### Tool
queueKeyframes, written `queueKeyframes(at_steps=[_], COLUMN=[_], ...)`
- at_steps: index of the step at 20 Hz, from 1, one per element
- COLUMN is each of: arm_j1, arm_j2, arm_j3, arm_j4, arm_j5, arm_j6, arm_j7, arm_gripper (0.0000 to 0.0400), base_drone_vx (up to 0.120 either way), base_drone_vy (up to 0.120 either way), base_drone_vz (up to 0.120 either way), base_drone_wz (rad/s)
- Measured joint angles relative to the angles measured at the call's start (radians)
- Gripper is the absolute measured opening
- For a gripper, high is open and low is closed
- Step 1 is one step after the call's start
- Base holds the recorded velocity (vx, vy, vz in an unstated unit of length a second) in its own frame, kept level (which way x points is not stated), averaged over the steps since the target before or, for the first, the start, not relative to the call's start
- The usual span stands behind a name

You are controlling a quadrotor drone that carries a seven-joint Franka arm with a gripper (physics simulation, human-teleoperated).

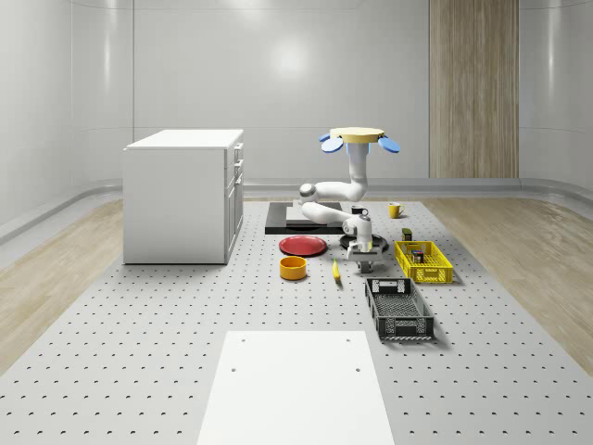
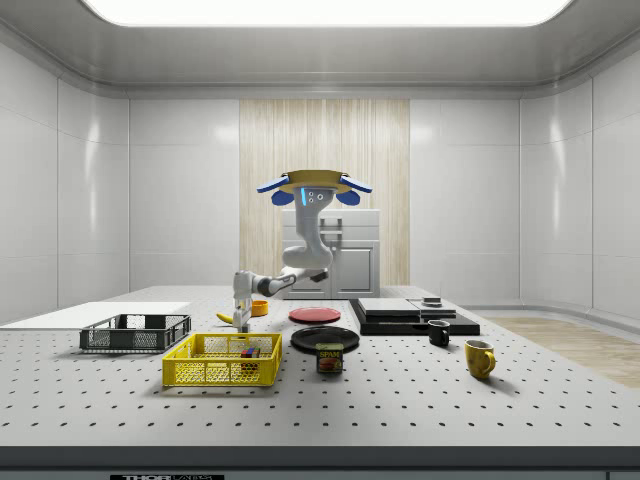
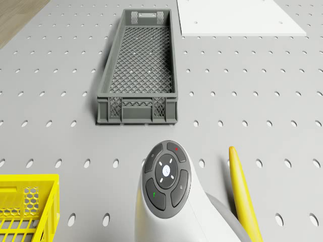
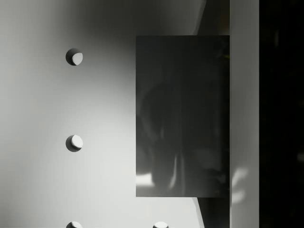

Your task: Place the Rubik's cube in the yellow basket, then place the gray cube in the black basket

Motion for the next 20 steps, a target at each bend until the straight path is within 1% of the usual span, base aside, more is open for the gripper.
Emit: queueKeyframes(at_steps=[6,12,17,20], arm_j1=[0.004,0.02,0.033,0.036], arm_j2=[0.005,0.005,0.003,0.002], arm_j3=[0.004,0.062,0.131,0.159], arm_j4=[-0.003,-0.031,-0.057,-0.066], arm_j5=[0.002,0.054,0.119,0.146], arm_j6=[-0.007,-0.039,-0.069,-0.08], arm_j7=[-0.002,-0.003,-0.001,0.001], arm_gripper=[0.0252,0.025,0.025,0.025], base_drone_vx=[0.0,0.0,0.0,0.0], base_drone_vy=[0.0,0.0,0.0,0.0], base_drone_vz=[0.0,0.0,0.12,0.12], base_drone_wz=[0.0,0.0,0.0,0.0])
